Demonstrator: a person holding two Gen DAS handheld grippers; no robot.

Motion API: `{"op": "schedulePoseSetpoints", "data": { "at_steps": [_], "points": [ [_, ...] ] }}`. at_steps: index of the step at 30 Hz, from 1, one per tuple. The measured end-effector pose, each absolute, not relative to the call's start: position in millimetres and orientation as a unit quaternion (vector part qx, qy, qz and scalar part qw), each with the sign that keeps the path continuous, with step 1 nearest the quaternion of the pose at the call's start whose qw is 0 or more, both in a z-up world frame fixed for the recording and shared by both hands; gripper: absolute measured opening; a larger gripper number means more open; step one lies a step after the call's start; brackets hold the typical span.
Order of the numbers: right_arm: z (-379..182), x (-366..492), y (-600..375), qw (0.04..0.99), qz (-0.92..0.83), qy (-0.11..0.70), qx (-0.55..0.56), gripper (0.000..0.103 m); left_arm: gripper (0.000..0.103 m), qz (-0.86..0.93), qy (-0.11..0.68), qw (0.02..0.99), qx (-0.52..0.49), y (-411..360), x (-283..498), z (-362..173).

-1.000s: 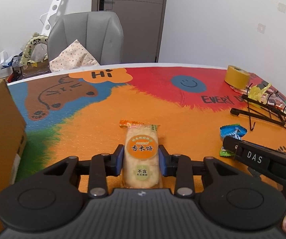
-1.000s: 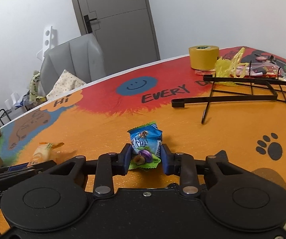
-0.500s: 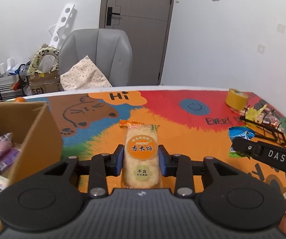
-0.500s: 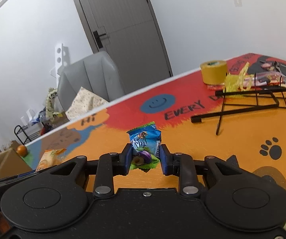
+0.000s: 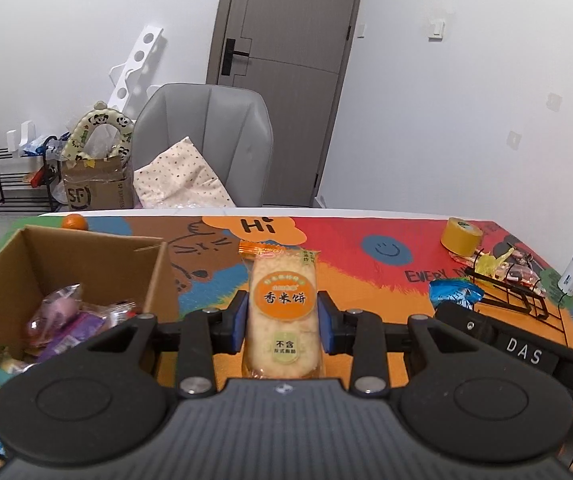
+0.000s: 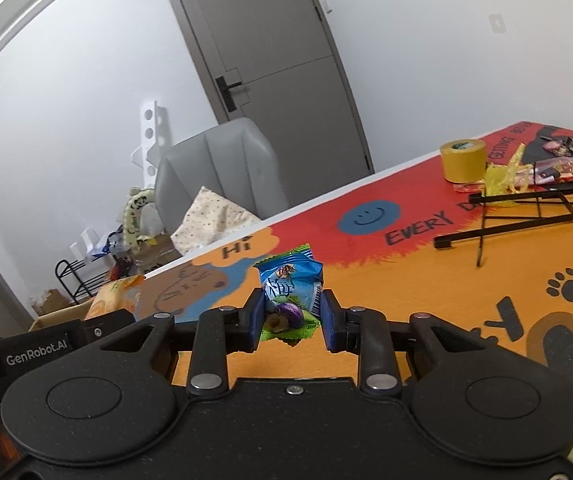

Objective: Organize snacks
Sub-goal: 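Lift the rice-cracker pack and blue candy and carry both over the box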

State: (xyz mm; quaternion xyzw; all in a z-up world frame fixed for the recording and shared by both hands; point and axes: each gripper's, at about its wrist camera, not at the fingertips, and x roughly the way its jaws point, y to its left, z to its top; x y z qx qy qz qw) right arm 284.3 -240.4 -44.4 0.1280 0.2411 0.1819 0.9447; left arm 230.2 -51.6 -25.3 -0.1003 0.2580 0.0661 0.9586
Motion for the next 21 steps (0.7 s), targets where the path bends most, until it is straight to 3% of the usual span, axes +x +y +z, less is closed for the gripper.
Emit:
{"op": "schedulePoseSetpoints", "data": {
  "at_steps": [21],
  "points": [
    [-18.8, 262.8, -188.7, 0.941, 0.233, 0.221, 0.106, 0.027, 0.034, 0.103, 0.232, 0.960, -0.117, 7.3, 195.9, -9.5]
  ]
}}
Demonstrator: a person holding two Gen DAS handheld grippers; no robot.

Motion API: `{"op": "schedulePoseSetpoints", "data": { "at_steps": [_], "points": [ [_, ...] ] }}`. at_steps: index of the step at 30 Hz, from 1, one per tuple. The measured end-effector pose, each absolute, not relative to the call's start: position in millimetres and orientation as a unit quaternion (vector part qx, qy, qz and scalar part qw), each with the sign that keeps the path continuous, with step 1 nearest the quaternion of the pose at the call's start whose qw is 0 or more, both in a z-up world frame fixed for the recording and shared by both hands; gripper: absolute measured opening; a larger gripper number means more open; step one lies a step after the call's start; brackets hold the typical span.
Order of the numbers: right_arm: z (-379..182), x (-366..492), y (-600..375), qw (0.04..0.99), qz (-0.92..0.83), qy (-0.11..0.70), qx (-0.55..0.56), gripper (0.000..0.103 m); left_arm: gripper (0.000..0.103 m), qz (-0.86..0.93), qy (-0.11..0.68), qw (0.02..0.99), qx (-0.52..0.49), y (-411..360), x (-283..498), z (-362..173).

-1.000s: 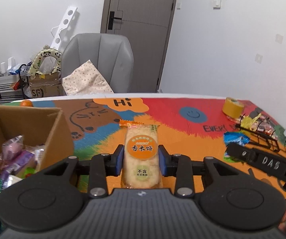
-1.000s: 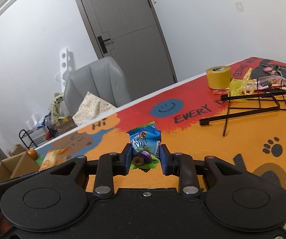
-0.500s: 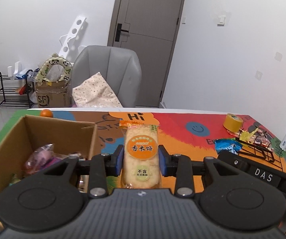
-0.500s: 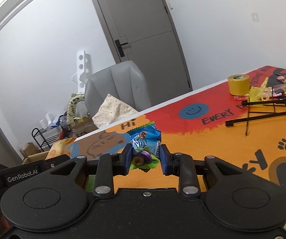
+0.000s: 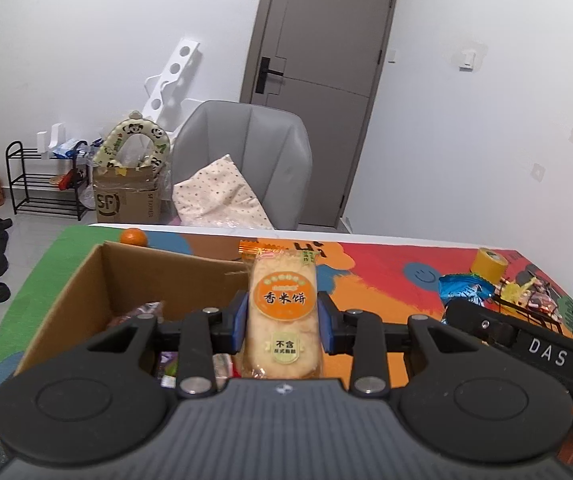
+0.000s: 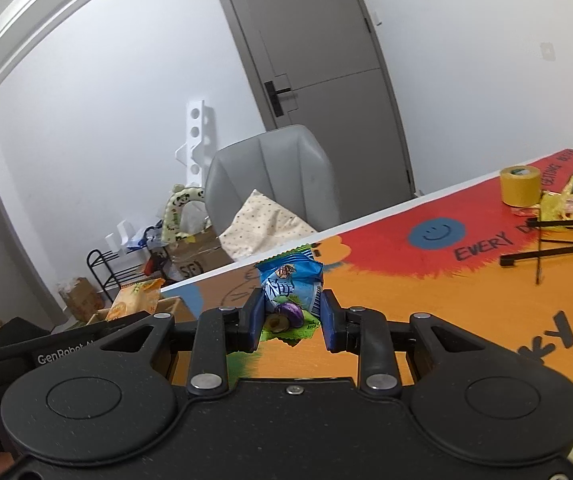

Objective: Organize snacks
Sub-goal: 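Lift the rice-cracker pack and blue candy and carry both over the box, then lower both snacks into the box and open both grippers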

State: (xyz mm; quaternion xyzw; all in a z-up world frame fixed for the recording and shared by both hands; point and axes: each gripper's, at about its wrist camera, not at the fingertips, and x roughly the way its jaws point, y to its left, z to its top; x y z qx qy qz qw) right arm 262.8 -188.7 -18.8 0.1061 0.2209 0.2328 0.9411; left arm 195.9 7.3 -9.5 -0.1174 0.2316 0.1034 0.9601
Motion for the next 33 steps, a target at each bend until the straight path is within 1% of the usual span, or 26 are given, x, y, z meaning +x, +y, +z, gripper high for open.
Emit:
{"op": "schedulePoseSetpoints", "data": {
  "at_steps": [15, 26, 28, 33],
  "points": [
    [-5.9, 260.4, -126.5, 0.934, 0.268, 0.222, 0.086, 0.027, 0.034, 0.143, 0.229, 0.951, -0.149, 82.7, 182.9, -14.0],
    [-3.2, 258.0, -76.3, 0.922, 0.307, 0.229, 0.058, 0.027, 0.034, 0.152, 0.248, 0.941, -0.176, 118.0, 184.4, -27.2],
    [-2.8, 258.6, -70.6, 0.920, 0.311, 0.232, 0.054, 0.027, 0.038, 0.157, 0.245, 0.938, -0.188, 122.0, 183.2, -28.0],
    [-3.5, 258.0, -60.4, 0.917, 0.316, 0.238, 0.053, 0.027, 0.040, 0.162, 0.237, 0.937, -0.200, 130.2, 177.6, -24.4]
  ]
}}
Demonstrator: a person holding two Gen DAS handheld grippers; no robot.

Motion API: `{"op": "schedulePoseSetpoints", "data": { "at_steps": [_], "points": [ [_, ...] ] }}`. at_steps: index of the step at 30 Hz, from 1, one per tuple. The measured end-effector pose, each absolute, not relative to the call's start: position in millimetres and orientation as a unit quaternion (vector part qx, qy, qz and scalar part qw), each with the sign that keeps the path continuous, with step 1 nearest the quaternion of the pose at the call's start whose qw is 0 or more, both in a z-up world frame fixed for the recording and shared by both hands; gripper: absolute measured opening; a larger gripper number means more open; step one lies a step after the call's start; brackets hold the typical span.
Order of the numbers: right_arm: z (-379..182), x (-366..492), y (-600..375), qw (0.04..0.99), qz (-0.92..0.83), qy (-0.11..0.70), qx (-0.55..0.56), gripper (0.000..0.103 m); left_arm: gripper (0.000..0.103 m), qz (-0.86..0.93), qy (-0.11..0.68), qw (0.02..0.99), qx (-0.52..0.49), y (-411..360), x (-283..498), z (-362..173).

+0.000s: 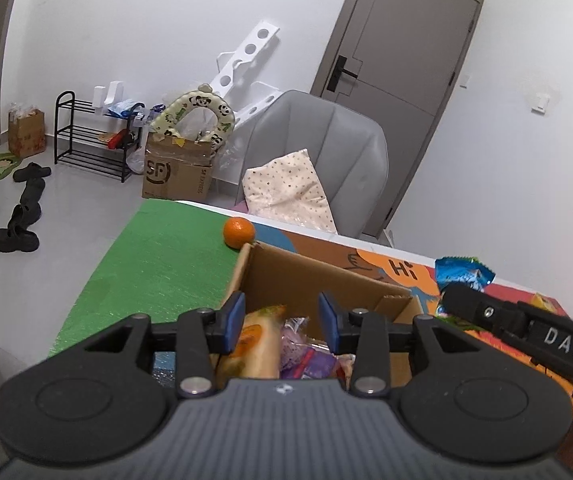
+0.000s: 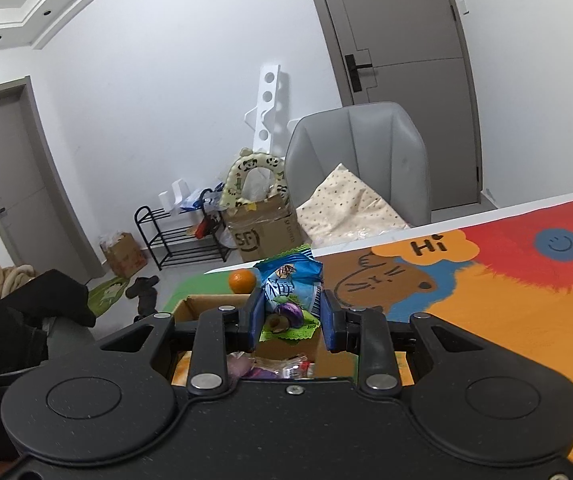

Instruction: Organize snacks

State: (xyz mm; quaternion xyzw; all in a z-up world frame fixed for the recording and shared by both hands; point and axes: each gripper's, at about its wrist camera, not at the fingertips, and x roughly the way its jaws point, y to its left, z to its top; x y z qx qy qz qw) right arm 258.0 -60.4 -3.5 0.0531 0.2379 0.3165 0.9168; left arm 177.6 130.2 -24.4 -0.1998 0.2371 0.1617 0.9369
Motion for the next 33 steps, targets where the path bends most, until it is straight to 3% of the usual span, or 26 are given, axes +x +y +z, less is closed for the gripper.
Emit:
{"op": "schedulePoseSetpoints", "data": {
  "at_steps": [3, 6, 13, 33],
  "points": [
    [-3.5, 255.7, -53.9, 0.916, 0.322, 0.233, 0.049, 0.028, 0.048, 0.164, 0.235, 0.936, -0.202, 132.3, 174.3, -23.5],
    [-1.5, 249.7, -53.7, 0.922, 0.317, 0.218, 0.046, 0.048, 0.057, 0.166, 0.240, 0.936, -0.199, 130.8, 174.5, -23.9],
    [-2.3, 254.4, -77.9, 0.923, 0.300, 0.228, 0.076, 0.057, 0.078, 0.178, 0.237, 0.936, -0.189, 119.4, 172.6, -21.1],
    [-3.7, 230.2, -143.4, 0.937, 0.254, 0.220, 0.097, 0.101, 0.098, 0.125, 0.241, 0.952, -0.143, 59.7, 162.5, -4.0]
  ]
}}
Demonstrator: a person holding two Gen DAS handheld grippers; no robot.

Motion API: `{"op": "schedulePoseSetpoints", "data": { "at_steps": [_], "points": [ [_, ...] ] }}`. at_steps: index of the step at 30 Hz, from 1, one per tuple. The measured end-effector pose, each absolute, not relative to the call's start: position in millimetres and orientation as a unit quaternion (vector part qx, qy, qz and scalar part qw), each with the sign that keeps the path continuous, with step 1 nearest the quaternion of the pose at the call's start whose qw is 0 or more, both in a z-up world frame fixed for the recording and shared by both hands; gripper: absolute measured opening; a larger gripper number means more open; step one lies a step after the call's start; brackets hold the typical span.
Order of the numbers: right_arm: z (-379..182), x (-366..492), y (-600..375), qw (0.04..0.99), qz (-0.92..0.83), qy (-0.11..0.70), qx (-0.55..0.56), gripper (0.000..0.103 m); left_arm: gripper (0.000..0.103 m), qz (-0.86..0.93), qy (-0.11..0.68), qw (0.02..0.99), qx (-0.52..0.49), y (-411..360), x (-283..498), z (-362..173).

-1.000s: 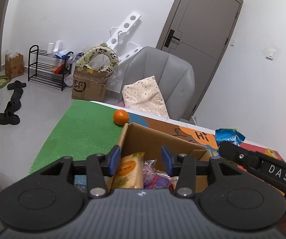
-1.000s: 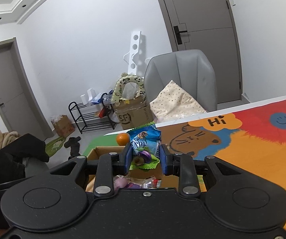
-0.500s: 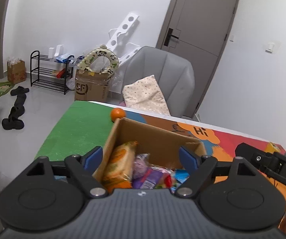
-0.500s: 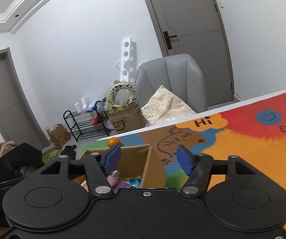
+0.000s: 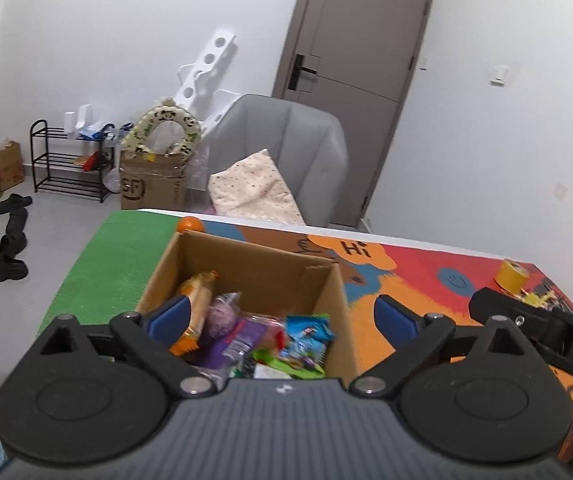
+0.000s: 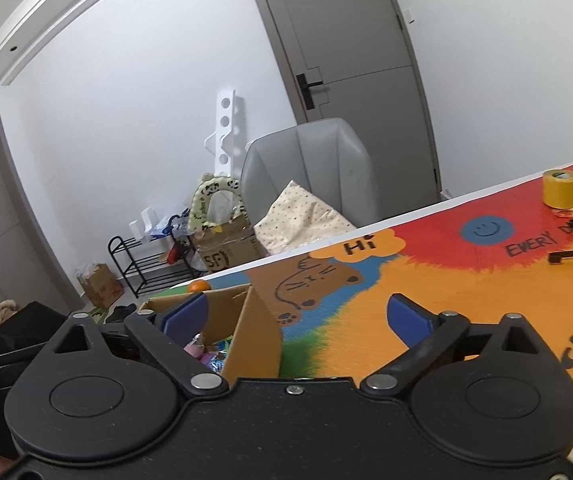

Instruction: Organize snacks

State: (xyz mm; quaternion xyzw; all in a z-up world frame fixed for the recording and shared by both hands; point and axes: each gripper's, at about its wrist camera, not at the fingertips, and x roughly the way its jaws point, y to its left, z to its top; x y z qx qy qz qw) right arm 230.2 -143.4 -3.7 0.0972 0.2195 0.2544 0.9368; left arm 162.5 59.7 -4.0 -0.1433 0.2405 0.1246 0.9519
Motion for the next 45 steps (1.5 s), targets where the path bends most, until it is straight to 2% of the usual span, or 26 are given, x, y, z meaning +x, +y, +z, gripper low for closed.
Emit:
{"op": "schedulePoseSetpoints", "data": {
  "at_steps": [27, 45],
  "points": [
    [5.5, 181.7, -217.7, 0.953, 0.197, 0.204, 0.107, 0.103, 0.101, 0.074, 0.232, 0.964, -0.109, 4.5, 113.2, 19.1],
    [1.2, 149.8, -243.9, 0.958, 0.168, 0.212, 0.092, 0.103, 0.103, 0.058, 0.240, 0.965, -0.085, -3.6, 78.0, 18.8]
  ]
}}
